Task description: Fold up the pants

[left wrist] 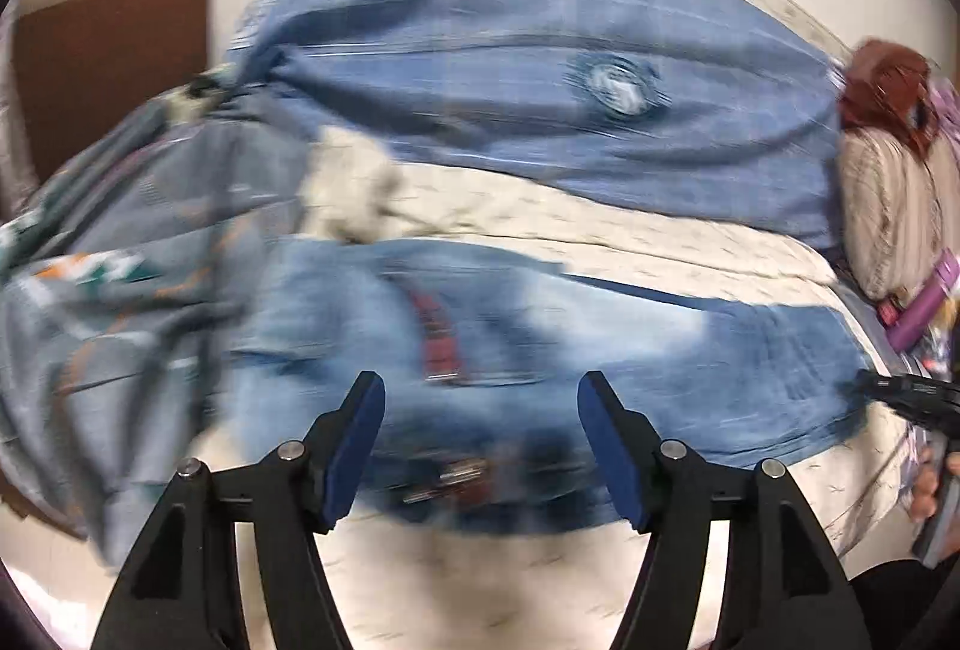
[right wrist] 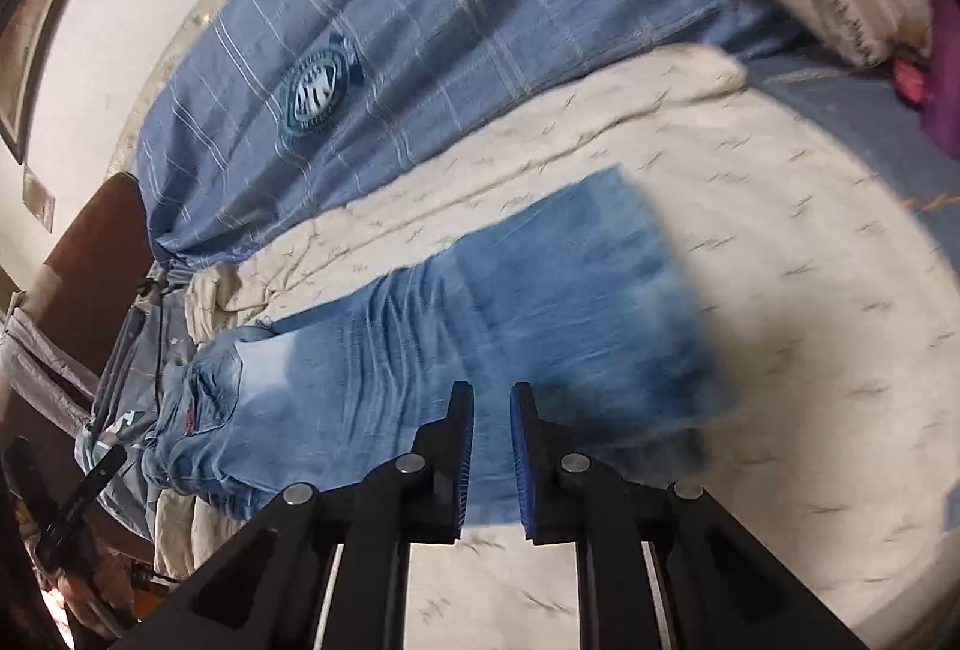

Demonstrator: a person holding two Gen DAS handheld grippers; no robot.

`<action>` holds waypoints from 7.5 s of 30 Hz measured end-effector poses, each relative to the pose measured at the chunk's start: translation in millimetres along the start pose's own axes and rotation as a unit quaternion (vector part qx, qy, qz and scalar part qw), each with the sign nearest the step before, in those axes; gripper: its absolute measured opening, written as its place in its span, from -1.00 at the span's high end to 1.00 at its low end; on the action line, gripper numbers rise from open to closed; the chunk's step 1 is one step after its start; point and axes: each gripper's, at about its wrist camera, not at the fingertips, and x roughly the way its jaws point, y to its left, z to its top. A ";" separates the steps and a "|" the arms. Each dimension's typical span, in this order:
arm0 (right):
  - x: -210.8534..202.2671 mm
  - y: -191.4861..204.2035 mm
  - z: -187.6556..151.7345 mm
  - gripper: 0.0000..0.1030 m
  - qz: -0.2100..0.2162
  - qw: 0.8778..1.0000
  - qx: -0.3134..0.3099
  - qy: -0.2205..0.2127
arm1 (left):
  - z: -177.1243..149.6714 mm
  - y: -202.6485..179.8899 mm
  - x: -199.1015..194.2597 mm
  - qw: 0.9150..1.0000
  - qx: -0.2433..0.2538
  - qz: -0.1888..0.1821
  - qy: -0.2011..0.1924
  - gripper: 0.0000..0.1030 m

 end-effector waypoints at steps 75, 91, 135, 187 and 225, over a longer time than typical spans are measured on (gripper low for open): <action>201.9 240.4 45.2 -0.36 0.002 0.931 -0.353 0.090 | -37.1 -7.4 75.2 0.993 0.020 0.053 0.103 -0.38; 250.9 263.4 16.4 0.88 -0.083 0.899 -0.415 0.113 | -37.1 4.1 77.5 0.992 0.025 0.058 0.108 -0.38; 193.7 261.9 49.8 -0.47 0.095 0.952 -0.267 0.118 | -53.3 62.3 66.8 0.981 0.027 0.162 0.107 -0.39; 218.2 261.6 50.3 0.45 0.096 0.962 -0.151 0.207 | -57.1 68.3 60.2 0.984 0.010 0.146 0.101 -0.41; 187.2 224.8 82.1 0.83 0.095 0.990 -0.089 0.048 | -48.5 69.1 24.4 0.973 -0.016 0.230 0.022 -0.39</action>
